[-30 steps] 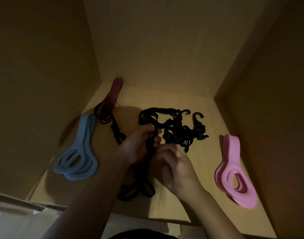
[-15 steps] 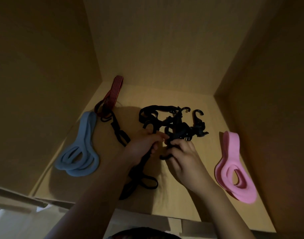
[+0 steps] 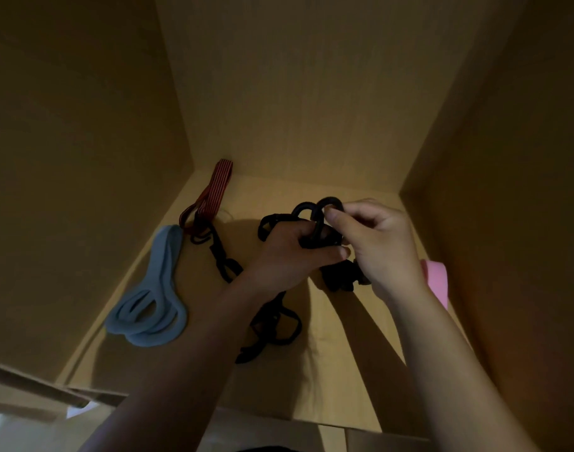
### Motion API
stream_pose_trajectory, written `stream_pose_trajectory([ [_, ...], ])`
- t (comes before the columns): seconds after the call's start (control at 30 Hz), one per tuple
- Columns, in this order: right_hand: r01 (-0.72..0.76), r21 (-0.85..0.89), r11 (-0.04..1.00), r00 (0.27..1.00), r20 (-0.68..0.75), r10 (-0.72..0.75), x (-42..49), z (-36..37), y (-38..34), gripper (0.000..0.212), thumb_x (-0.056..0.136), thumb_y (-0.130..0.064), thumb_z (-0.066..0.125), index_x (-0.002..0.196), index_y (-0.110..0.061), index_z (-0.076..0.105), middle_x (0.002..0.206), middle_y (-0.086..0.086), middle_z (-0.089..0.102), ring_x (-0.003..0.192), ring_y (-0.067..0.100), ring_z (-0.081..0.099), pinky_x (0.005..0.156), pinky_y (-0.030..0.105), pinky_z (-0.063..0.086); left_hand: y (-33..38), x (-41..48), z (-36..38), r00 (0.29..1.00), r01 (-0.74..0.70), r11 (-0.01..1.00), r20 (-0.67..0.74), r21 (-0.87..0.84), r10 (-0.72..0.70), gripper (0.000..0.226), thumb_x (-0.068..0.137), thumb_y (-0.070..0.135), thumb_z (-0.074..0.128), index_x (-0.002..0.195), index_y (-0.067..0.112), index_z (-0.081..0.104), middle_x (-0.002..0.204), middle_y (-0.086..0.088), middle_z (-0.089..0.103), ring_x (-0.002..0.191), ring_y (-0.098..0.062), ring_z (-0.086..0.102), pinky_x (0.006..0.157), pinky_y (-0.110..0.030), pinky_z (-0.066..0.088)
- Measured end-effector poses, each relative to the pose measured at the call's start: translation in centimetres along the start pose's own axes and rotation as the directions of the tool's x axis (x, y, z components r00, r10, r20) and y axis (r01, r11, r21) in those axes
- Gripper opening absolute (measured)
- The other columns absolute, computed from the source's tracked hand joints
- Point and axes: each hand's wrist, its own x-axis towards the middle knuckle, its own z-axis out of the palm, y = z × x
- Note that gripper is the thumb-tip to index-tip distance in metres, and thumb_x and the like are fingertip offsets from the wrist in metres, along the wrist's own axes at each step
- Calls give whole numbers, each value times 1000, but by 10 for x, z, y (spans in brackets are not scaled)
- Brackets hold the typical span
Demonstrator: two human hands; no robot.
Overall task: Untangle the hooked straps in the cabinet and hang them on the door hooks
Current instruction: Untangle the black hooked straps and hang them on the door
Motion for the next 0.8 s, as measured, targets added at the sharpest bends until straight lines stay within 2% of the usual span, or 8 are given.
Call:
stream_pose_trajectory([
  [0.1,-8,-21,1000,999,-42,7,-1,4,5,13,81,-19,67,72,-27,69,85,-3,57,78,-5,54,69,8,43,0,1,-1,1000,8,999,-29,-54,-10,6,82,6,64,83,7,70,68,1,69,64,-5,65,60,-16,52],
  [0.17,-79,128,989,995,67,71,-4,3,8,9,84,-22,61,87,-23,69,92,-1,63,87,2,61,75,16,49,5,2,-5,998,24,986,-54,-166,-34,8,83,13,63,81,9,70,54,3,59,48,-8,53,46,-18,41],
  [0.23,-177,209,962,961,246,124,-7,4,11,19,86,-24,58,103,-16,64,93,-1,68,89,12,66,77,26,54,13,9,-12,996,-10,976,-90,-216,-10,20,84,18,62,88,0,68,56,-3,50,49,-12,43,47,-22,33],
  [0.27,-152,136,979,950,292,107,-6,5,13,22,86,-24,59,106,-17,62,94,-4,69,90,12,66,79,28,54,18,14,-15,996,-27,977,-92,-211,7,29,85,21,62,95,-6,65,61,-8,48,53,-16,43,49,-23,33],
  [0.4,-21,-68,997,968,249,37,10,2,7,22,85,-18,63,103,-28,55,85,-15,62,77,-3,60,68,16,48,49,40,-23,997,-42,978,-65,-204,29,26,87,24,60,95,1,66,53,4,40,46,-7,38,44,-19,29],
  [0.53,-172,109,979,980,122,158,39,-16,-15,13,86,-15,61,95,-24,62,90,-5,64,73,2,62,48,16,44,75,72,-31,999,-37,898,-32,-438,25,16,90,26,54,89,14,64,47,11,39,38,-1,35,35,-13,24],
  [0.63,-231,298,926,960,224,168,58,-29,-28,10,88,-11,56,94,-11,64,83,4,66,78,13,62,41,15,37,88,88,-34,1000,-24,831,3,-556,30,19,91,31,52,89,15,63,47,11,39,39,0,36,35,-11,24],
  [0.8,-244,368,897,953,260,153,73,-42,-42,11,90,-13,51,91,-9,62,65,0,64,61,10,64,40,14,34,98,102,-29,998,-8,802,-51,-597,-28,20,92,33,52,90,16,62,49,10,41,38,0,37,33,-10,25],
])
